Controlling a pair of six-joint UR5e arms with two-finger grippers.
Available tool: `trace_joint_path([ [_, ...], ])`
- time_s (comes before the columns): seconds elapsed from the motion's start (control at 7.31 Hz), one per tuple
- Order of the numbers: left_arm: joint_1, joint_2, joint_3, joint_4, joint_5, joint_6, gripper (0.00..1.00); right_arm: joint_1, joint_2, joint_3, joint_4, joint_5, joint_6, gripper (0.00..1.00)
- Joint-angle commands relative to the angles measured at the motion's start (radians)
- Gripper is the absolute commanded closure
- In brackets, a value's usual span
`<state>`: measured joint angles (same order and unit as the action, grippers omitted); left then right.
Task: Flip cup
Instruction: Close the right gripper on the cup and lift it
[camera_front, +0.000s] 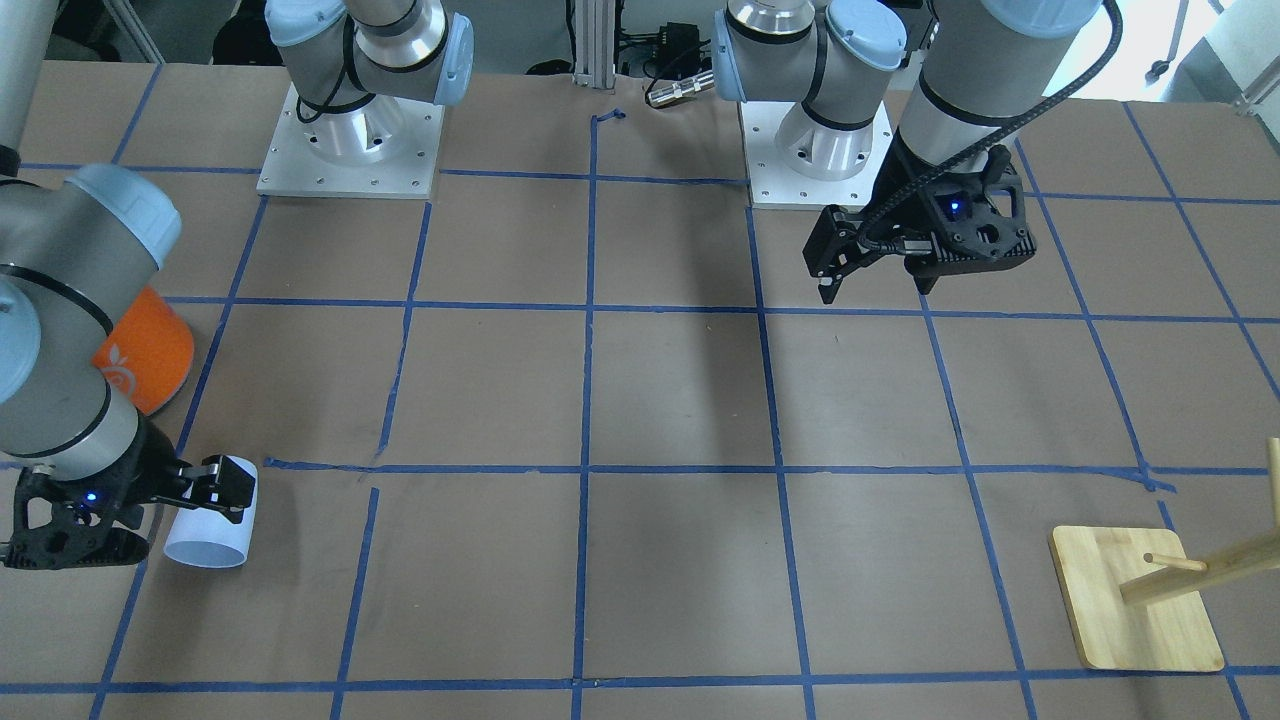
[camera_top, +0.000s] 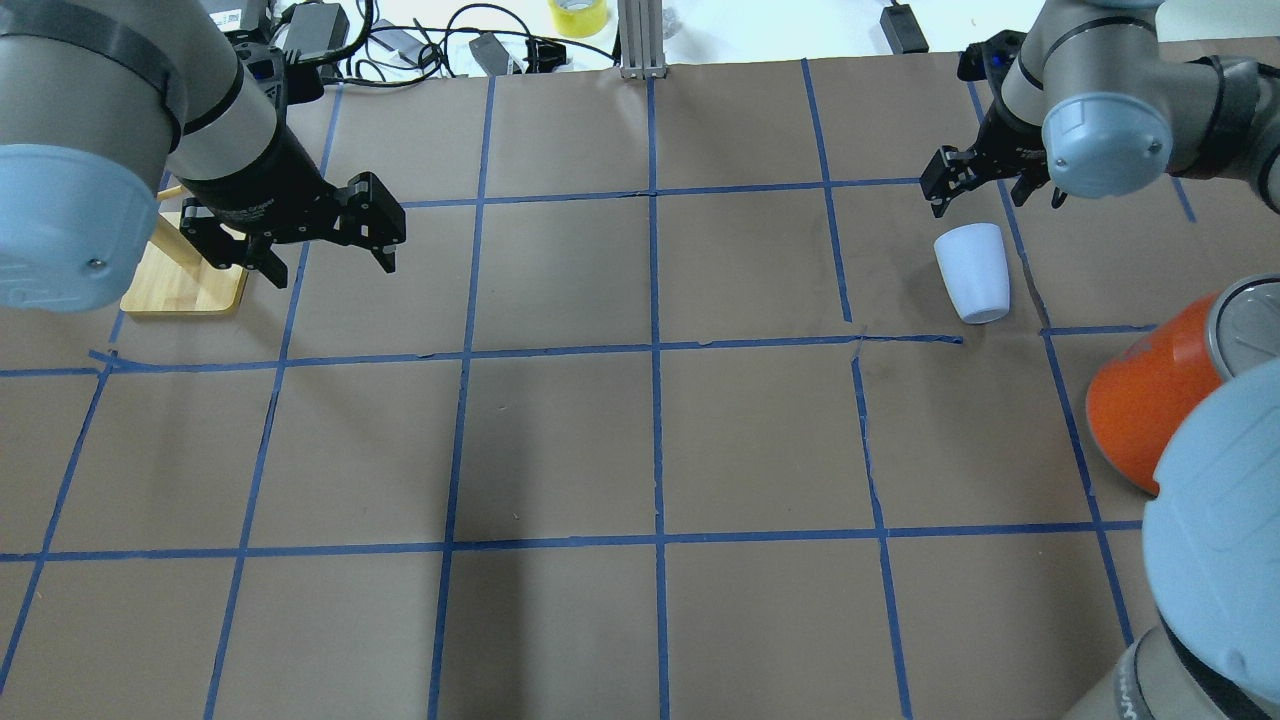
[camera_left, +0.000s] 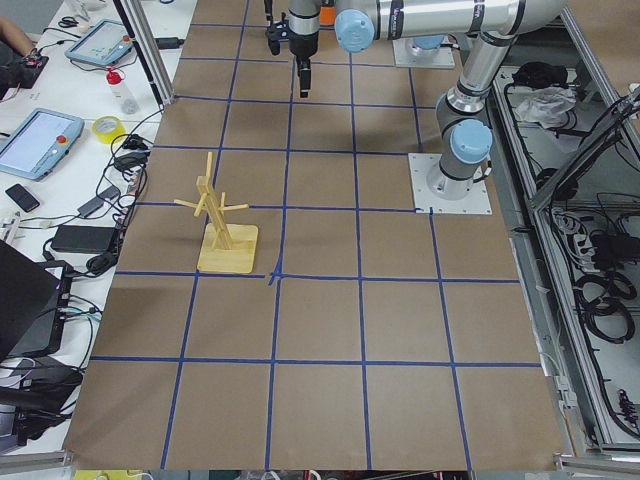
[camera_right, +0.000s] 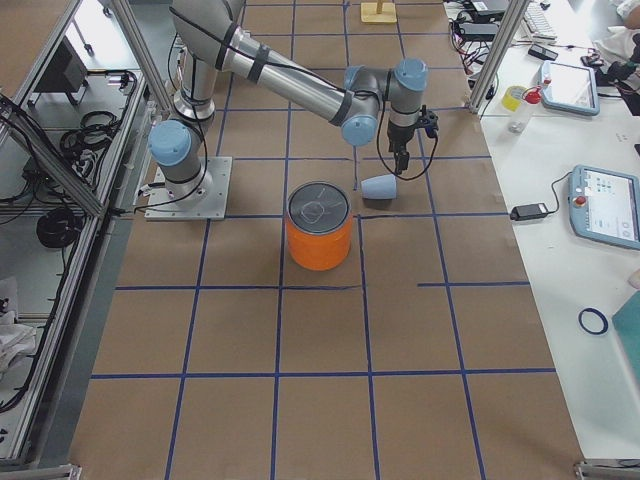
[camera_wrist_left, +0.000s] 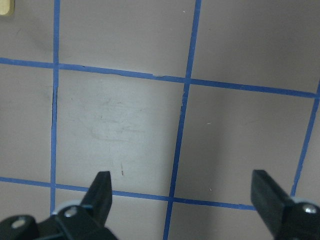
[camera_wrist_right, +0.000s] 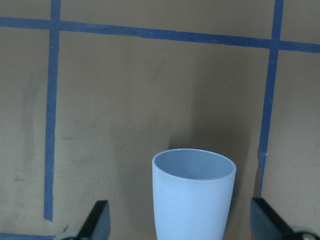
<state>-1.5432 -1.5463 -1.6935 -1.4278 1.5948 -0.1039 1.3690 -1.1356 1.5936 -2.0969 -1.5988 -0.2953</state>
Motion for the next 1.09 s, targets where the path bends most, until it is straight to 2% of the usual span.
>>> trace_joint_path([
  [0.0, 0.002, 0.002, 0.002, 0.0, 0.001, 0.001, 0.0, -0.016, 0.045, 0.012, -0.064, -0.013, -0.015, 0.0],
  [0.14, 0.002, 0.005, 0.0, 0.0, 0.001, 0.001, 0.0, -0.025, 0.066, 0.028, -0.112, -0.016, -0.019, 0.0],
  [0.96, 0.011, 0.012, 0.003, 0.0, 0.001, 0.009, 0.0, -0.025, 0.105, 0.06, -0.129, -0.01, -0.008, 0.0],
])
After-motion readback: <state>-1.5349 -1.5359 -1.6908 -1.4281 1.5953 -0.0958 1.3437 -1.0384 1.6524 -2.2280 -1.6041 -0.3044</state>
